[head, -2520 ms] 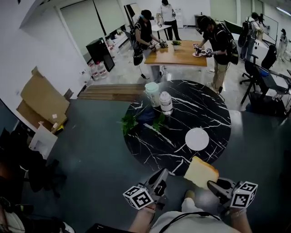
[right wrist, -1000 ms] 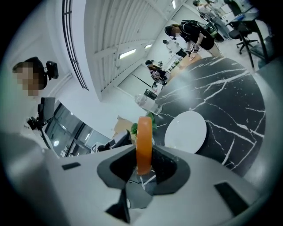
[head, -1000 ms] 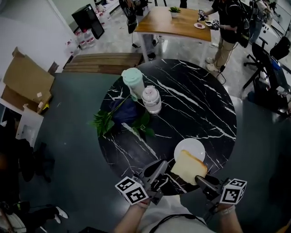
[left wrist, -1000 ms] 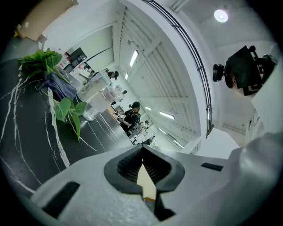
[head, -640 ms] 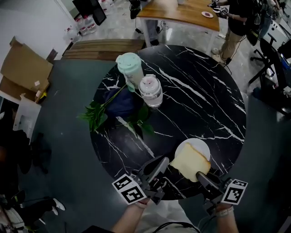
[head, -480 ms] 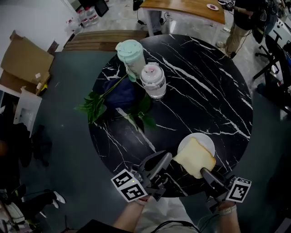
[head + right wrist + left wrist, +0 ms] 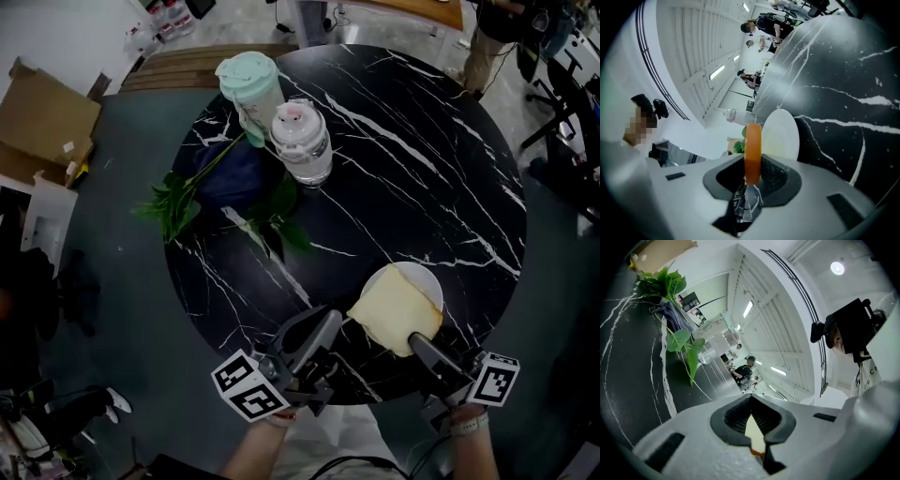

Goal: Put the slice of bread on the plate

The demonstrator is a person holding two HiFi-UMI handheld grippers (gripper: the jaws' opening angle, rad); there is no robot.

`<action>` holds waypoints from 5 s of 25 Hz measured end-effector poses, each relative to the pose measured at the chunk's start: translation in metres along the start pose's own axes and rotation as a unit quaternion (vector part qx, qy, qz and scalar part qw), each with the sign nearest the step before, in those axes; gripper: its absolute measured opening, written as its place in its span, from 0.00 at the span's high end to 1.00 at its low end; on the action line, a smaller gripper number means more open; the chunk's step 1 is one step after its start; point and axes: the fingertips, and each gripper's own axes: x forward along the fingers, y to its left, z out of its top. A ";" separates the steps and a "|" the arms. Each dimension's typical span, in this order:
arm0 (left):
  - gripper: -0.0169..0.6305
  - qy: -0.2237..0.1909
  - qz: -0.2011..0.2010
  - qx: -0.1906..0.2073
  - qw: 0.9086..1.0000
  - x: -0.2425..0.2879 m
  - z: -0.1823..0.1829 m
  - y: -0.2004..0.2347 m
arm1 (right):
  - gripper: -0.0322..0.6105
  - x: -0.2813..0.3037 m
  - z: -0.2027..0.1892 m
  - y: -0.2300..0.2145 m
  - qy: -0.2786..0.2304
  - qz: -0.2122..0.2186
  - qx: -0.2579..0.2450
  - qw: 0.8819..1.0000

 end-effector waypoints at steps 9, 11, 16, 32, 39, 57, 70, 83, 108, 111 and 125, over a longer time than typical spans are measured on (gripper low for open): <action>0.96 -0.014 -0.015 -0.004 1.000 0.002 0.008 -0.011 | 0.81 -0.003 0.007 -0.003 0.006 -0.077 -0.093 0.993; 0.96 -0.017 -0.017 -0.004 1.000 0.002 0.009 -0.012 | 0.80 -0.002 0.009 0.001 0.005 -0.087 -0.125 0.988; 0.96 -0.020 -0.017 -0.008 1.000 0.000 0.009 -0.013 | 0.79 -0.002 0.017 0.003 -0.015 -0.100 -0.137 0.985; 0.96 -0.023 -0.022 -0.022 0.999 -0.005 0.015 -0.006 | 0.65 -0.015 0.025 -0.015 -0.041 -0.237 -0.245 0.939; 0.96 -0.023 -0.029 -0.023 0.999 -0.004 0.019 -0.008 | 0.63 -0.021 0.027 -0.005 -0.047 -0.255 -0.279 0.925; 0.96 -0.056 -0.034 0.009 0.998 -0.031 0.072 -0.071 | 0.63 -0.023 -0.011 0.086 -0.003 -0.174 -0.332 0.927; 0.96 -0.048 -0.058 0.028 0.997 -0.048 0.090 -0.136 | 0.75 -0.026 -0.018 0.178 -0.012 -0.105 -0.401 0.910; 0.96 -0.036 -0.084 0.048 0.995 -0.045 0.089 -0.169 | 0.90 -0.037 -0.030 0.212 -0.020 -0.061 -0.411 0.909; 0.96 -0.028 -0.069 0.048 0.996 -0.041 0.060 -0.182 | 0.93 -0.057 -0.054 0.204 0.034 -0.031 -0.424 0.905; 0.96 -0.028 -0.070 0.049 0.996 -0.040 0.059 -0.184 | 0.93 -0.058 -0.056 0.204 0.035 -0.027 -0.423 0.905; 0.96 -0.025 -0.066 0.050 0.996 -0.041 0.058 -0.179 | 0.93 -0.058 -0.062 0.199 0.039 -0.028 -0.418 0.907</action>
